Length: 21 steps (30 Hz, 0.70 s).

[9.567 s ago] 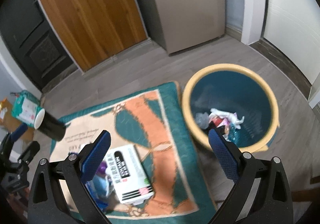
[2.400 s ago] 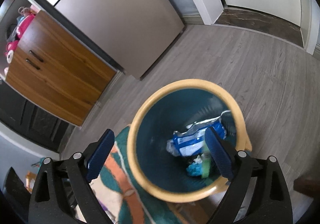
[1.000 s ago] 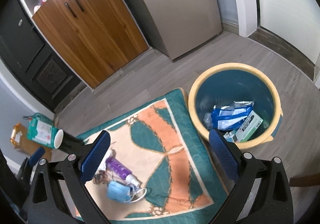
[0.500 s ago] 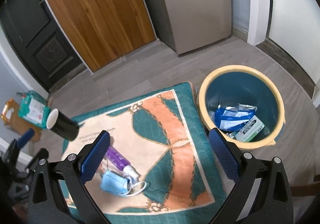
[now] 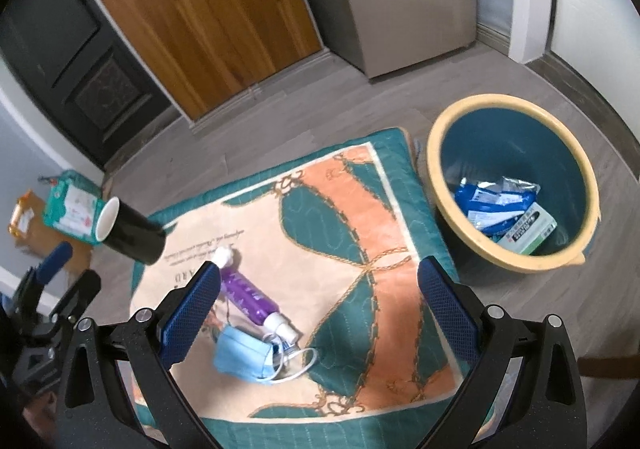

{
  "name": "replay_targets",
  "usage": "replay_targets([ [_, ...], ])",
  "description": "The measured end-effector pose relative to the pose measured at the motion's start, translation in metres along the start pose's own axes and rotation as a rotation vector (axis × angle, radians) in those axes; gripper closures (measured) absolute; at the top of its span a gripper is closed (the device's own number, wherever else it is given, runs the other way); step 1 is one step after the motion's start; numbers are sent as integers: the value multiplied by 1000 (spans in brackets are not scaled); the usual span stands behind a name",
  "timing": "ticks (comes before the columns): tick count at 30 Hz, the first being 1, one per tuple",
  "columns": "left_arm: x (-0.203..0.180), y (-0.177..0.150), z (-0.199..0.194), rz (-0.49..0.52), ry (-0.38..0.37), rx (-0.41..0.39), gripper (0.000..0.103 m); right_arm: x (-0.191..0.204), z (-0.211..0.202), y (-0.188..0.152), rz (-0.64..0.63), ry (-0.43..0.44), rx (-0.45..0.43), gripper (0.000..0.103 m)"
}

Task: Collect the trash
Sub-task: 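Move both open tools back over the mat, then grasp the purple spray bottle with right tool while left tool grasps the white tissue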

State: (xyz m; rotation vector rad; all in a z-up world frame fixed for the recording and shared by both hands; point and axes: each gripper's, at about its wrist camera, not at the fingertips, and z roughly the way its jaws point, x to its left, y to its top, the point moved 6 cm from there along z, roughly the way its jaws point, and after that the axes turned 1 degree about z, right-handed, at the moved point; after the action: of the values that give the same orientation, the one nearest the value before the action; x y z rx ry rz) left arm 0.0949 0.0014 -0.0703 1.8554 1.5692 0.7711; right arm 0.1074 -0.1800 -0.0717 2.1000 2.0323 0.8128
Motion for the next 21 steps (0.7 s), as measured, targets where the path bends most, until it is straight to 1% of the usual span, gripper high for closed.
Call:
replay_targets([
  [7,9,-6,11,4,38,37,6,7,15,-2,-29,-1,29,5],
  [11,21,-6,12,-30,62,45,6,4,25,-4,-52,-9,53,5],
  [14,28,-4,11,-62,69,43,6,4,35,-8,-109,-23,73,5],
  [17,32,-3,11,-73,76,40,6,9,45,-15,-139,-4,109,5],
  [21,39,-3,15,-99,82,53,6,25,64,-27,-210,15,157,7],
])
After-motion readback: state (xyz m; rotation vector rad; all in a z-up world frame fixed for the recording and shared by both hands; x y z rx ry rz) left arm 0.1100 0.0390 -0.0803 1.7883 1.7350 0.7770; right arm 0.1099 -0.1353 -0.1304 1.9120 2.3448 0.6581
